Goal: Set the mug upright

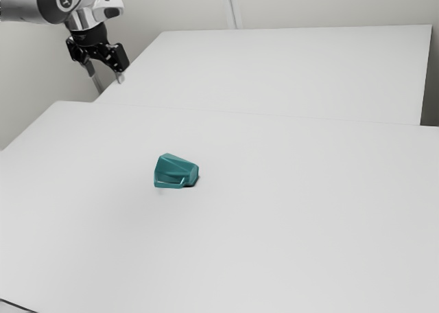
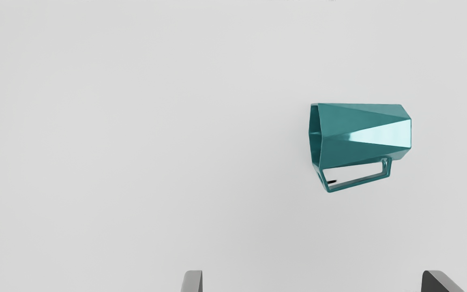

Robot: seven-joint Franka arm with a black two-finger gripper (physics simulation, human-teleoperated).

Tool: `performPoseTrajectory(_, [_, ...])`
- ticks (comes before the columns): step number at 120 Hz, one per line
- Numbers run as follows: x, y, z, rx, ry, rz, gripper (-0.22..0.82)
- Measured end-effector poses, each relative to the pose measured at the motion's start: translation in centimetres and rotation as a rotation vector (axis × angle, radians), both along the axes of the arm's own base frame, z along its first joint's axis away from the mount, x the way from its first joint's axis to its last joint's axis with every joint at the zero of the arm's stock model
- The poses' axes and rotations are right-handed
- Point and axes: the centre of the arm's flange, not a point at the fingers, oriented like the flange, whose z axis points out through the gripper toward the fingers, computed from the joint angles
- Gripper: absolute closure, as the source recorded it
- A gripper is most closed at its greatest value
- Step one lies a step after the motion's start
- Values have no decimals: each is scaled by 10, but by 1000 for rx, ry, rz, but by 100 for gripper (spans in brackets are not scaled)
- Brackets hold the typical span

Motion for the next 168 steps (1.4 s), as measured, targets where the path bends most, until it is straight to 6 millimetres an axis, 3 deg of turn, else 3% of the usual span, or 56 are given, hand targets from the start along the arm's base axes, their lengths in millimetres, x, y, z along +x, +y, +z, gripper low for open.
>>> performPoseTrajectory(12, [3,-7,-5,-11,3,-17,2])
performPoseTrajectory(22, [5,-1,-21,-48,5,-2,2])
performPoseTrajectory(44, [10,54,-57,-271,-35,148,2])
performPoseTrajectory(76, [20,87,-136,-567,-48,312,2])
performPoseTrajectory(89, [11,106,-168,-670,-42,386,2])
performPoseTrajectory(137, [3,154,-293,-841,18,455,2])
performPoseTrajectory(150, [0,166,-309,-880,28,428,2])
performPoseTrajectory(168, [-3,165,-314,-928,37,349,2])
